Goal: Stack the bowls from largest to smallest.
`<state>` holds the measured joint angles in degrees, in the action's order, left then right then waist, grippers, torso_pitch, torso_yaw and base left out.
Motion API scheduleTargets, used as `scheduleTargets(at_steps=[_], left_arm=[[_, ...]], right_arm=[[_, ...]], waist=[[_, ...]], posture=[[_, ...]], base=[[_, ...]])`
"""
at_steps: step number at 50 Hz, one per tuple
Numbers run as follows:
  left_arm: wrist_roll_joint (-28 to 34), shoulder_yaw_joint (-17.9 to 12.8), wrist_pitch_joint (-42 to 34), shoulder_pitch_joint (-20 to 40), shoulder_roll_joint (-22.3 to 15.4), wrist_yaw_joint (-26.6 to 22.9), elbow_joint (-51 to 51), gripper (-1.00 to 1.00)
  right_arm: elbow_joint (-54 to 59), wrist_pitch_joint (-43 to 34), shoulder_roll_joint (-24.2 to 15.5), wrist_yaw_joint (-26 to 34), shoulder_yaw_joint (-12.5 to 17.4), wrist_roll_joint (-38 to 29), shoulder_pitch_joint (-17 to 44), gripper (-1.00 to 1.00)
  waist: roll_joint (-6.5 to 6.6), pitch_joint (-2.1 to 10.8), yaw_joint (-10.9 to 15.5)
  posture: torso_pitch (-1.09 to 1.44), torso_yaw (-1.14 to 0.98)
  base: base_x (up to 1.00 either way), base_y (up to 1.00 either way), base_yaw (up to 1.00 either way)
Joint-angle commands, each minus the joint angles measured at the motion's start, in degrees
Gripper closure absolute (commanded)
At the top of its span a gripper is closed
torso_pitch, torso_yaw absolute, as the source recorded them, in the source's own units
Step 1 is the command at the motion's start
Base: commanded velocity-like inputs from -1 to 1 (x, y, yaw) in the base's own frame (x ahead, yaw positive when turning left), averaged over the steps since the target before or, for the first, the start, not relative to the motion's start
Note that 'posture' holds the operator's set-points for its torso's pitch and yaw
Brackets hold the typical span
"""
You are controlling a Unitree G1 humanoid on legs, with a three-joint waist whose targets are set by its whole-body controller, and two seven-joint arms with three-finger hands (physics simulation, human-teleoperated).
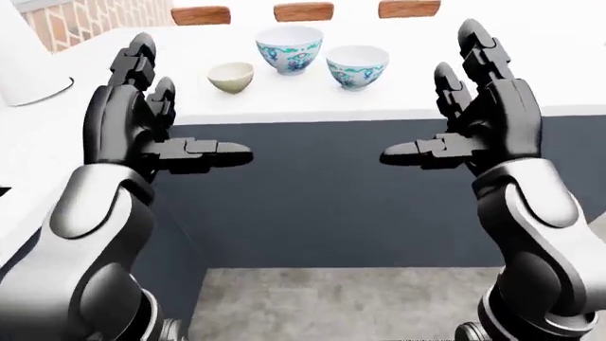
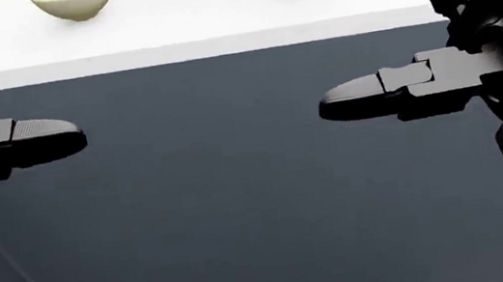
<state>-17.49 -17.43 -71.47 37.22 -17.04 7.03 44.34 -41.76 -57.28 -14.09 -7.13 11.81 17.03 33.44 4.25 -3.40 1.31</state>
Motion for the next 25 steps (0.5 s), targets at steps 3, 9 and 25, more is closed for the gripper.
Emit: scheduleTargets(at_steps=[3,9,25], left_arm=[[-2.4,-0.6,0.5,3.4,-1.5,1.4,1.2,-1.0],[-5.6,-1.6,0.2,3.6,-2.7,3.3,1.5,-1.0],[-10.9,-1.7,-0.4,4.2,-4.7,7.2,1.8,-1.0]], right_arm=[[-1.7,0.0,-1.6,-0.7,1.5,0.9,3.0,-1.0],[-1.9,0.0,-2.5,-1.0,1.5,2.1,4.1,-1.0],[-4.4,-2.5,-5.3,-4.8,4.9,9.7,6.9,-1.0]], waist=[[0.07,2.33,-0.6],[-2.85,1.64,-0.5],[-1.22,1.1,-1.9]], posture=[[0.0,0.0],[0.0,0.0],[0.0,0.0]], base=[[0.24,0.06,0.0],[0.22,0.08,0.0],[0.11,0.12,0.0]])
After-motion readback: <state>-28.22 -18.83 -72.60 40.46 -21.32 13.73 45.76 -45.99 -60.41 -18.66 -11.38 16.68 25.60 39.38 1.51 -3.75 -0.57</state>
